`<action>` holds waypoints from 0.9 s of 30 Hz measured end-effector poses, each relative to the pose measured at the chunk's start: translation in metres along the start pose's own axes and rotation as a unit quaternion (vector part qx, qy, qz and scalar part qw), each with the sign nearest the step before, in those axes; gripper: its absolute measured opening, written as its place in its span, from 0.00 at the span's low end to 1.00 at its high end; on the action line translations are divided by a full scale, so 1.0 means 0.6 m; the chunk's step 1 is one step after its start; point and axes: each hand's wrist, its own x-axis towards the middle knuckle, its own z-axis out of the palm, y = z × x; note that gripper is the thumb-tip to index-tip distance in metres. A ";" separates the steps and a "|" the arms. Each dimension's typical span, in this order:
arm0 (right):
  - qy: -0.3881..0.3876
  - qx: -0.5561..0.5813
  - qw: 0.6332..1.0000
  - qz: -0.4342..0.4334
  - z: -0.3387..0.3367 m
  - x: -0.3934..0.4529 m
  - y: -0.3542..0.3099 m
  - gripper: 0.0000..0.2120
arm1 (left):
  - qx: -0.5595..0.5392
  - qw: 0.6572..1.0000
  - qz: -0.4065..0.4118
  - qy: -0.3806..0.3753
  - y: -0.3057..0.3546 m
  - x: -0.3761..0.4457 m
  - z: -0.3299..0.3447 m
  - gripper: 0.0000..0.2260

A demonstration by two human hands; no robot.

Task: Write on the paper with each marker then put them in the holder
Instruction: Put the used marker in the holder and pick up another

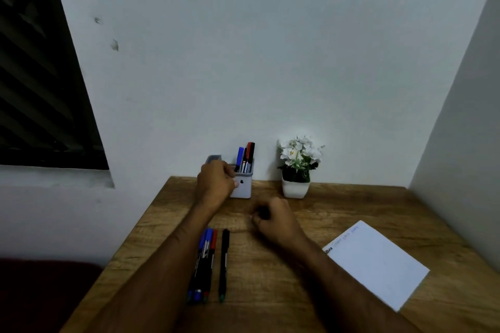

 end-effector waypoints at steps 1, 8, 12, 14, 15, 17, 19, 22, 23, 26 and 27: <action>-0.010 -0.001 1.000 0.007 0.001 -0.006 -0.007 0.07 | 0.040 0.998 -0.013 -0.047 -0.002 -0.009 -0.001 0.08; -0.104 -0.023 0.993 0.046 0.019 -0.049 -0.071 0.09 | 0.271 0.948 -0.045 -0.159 0.010 -0.074 -0.010 0.16; -0.114 -0.035 0.992 0.030 0.017 -0.078 -0.102 0.18 | 0.269 0.946 -0.048 -0.173 0.007 -0.095 -0.005 0.14; -0.111 -0.058 0.991 0.037 0.021 -0.088 -0.110 0.16 | 0.260 0.948 -0.052 -0.174 0.009 -0.103 -0.002 0.13; -0.109 -0.065 0.991 0.042 0.025 -0.090 -0.112 0.15 | 0.254 0.951 -0.052 -0.172 0.009 -0.105 -0.001 0.13; -0.107 -0.069 0.990 0.056 0.029 -0.093 -0.116 0.12 | 0.243 0.953 -0.053 -0.175 0.013 -0.111 -0.001 0.11; -0.106 -0.079 0.989 0.069 0.025 -0.095 -0.121 0.12 | 0.238 0.952 -0.054 -0.186 0.017 -0.118 -0.002 0.10; -0.080 -0.062 0.989 0.109 0.009 -0.097 -0.117 0.13 | 0.215 0.956 -0.076 -0.183 0.024 -0.126 -0.001 0.10; -0.066 -0.049 0.988 0.128 0.003 -0.095 -0.113 0.12 | 0.193 0.960 -0.096 -0.179 0.027 -0.128 -0.002 0.11; -0.018 -0.023 0.982 0.185 -0.013 -0.090 -0.095 0.11 | -0.010 0.966 -0.194 -0.172 0.030 -0.127 0.002 0.12; -0.008 -0.015 0.980 0.198 -0.019 -0.089 -0.087 0.11 | -0.105 0.953 -0.222 -0.179 0.034 -0.128 0.005 0.12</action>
